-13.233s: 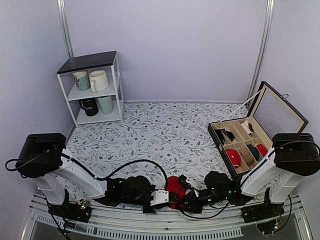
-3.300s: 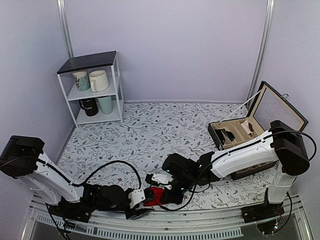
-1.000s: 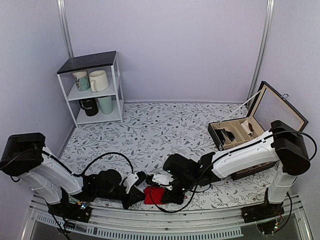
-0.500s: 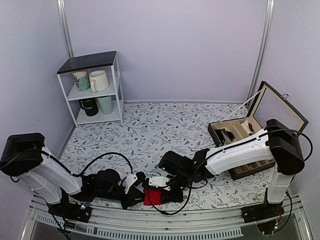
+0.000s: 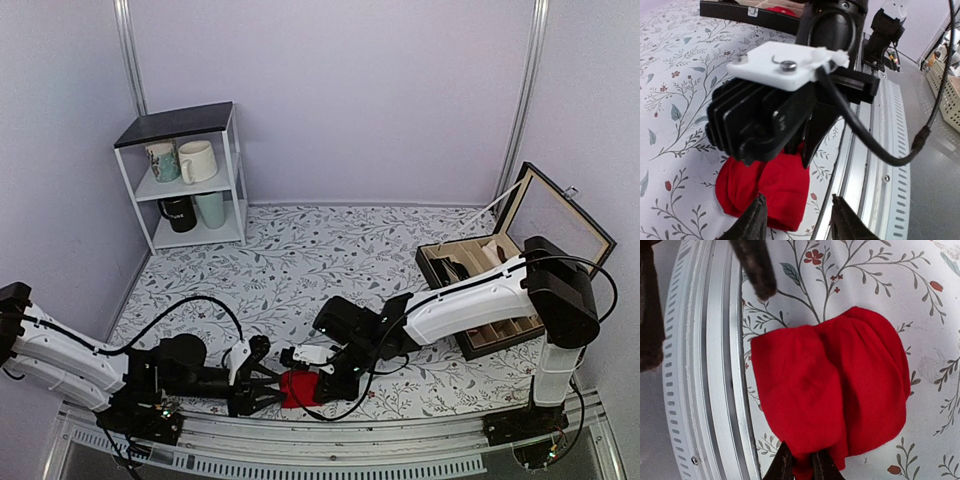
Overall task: Roll the socks
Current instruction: Roll a pair of socks at the center of the board.
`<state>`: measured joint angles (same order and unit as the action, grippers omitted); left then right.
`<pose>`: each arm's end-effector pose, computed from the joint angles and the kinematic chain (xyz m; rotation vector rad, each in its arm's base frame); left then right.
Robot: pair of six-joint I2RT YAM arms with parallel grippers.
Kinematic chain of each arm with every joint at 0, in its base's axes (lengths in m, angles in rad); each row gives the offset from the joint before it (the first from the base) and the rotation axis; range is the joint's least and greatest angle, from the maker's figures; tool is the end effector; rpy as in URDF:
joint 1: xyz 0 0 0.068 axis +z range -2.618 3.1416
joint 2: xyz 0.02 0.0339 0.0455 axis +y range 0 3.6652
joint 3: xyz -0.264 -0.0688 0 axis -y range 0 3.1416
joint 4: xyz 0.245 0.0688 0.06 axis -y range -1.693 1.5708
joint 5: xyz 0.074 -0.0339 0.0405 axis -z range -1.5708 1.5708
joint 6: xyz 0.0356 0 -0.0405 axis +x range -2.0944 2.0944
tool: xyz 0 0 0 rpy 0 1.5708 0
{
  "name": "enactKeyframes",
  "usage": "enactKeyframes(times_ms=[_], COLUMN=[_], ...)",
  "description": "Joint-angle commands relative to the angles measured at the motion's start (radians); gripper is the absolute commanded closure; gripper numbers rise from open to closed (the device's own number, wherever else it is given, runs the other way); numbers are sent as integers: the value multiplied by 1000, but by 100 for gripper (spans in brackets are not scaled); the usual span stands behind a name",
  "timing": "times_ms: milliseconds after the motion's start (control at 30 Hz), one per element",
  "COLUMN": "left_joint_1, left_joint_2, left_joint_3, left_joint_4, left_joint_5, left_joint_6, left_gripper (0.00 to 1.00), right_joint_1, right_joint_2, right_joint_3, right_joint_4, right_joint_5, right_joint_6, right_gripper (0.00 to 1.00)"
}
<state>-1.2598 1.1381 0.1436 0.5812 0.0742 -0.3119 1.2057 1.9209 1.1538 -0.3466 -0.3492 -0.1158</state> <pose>0.0567 -0.1849 0.1365 1.0287 1.8911 -1.0512 0.1229 0.3556 0.1382 -1.8287 2.1634 0.7682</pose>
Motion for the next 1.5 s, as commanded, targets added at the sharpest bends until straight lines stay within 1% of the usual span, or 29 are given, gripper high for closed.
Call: enactKeyframes(times_ms=[0,67,200,333,433,733,800,900,967,1167,1200,1267,1333,1467], left_joint_1=[-37,-41,-61,-66,-78,-129,-130,-131,-132,-140,-141,-141,-152,-194], left_joint_2=[-58,-34,79,178,223,296,328,368,381,382,387,405,435,459], left_joint_3=[-11,-10,25,18,17,63,75,94,97,76,75,77,90,112], left_joint_4=[-58,-33,7,123,176,178,177,157,142,124,121,115,97,82], left_joint_5=[-66,-71,-110,-118,-125,-167,-161,-153,-149,-140,-146,-154,-171,-212], left_joint_6=[25,32,67,98,125,200,204,199,186,139,127,110,98,98], left_gripper=[52,45,39,37,33,33,33,41,48,74,75,75,67,56], right_joint_1=[-18,-18,-18,-20,-19,-20,-19,-20,-21,-26,-27,-30,-33,-44], right_joint_2=[116,116,114,115,116,118,122,122,124,131,132,130,126,129], right_joint_3=[-58,-58,-56,-51,-54,-57,-56,-55,-56,-54,-55,-51,-49,-42], right_joint_4=[-137,-137,-137,-137,-135,-138,-138,-140,-140,-142,-143,-143,-146,-151], right_joint_5=[128,126,123,122,118,107,107,106,105,104,102,86,71,55], right_joint_6=[44,46,44,41,41,44,45,45,45,47,48,50,52,55], right_gripper=[87,87,87,88,87,88,88,88,88,88,88,88,88,88])
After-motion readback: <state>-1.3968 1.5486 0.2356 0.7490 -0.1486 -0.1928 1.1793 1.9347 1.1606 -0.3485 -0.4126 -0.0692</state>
